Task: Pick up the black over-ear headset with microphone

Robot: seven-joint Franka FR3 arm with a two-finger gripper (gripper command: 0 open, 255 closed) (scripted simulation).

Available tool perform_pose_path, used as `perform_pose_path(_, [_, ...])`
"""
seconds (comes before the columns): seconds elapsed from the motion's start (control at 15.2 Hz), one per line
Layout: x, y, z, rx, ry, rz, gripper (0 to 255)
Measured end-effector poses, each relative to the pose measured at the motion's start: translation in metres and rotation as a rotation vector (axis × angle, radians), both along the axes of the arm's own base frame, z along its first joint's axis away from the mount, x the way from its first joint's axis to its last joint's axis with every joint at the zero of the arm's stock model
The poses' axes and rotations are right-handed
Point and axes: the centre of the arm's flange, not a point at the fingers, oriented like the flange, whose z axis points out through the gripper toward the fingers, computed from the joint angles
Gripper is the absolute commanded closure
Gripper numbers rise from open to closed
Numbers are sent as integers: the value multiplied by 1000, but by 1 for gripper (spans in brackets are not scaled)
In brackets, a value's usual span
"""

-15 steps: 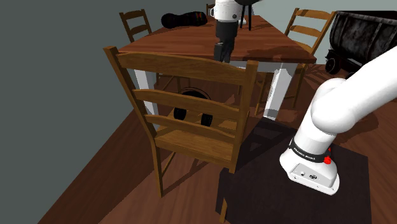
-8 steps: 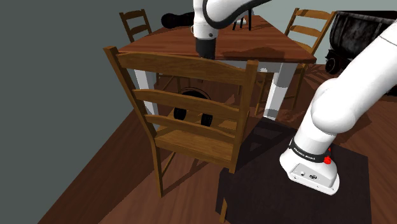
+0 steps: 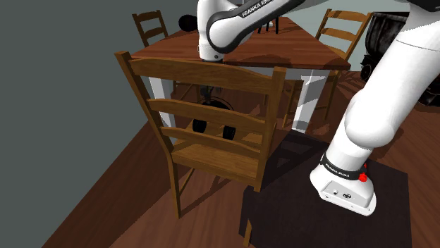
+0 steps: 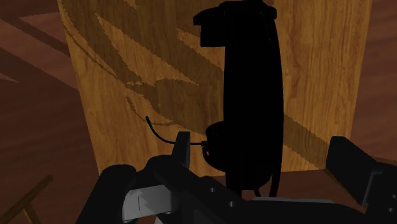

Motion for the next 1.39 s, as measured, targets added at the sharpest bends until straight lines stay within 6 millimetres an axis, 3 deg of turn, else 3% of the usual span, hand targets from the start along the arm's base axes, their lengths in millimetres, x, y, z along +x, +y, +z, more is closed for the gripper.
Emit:
perform_pose_path(0.33, [1,0,-26,0,0,0,0])
perform_pose_path(0.4, [0,0,-28,0,0,0,255])
perform_pose_path(1.06, [0,1,-29,1,-3,2,255])
perform_pose_path(1.39, [0,-1,-10,0,0,1,255])
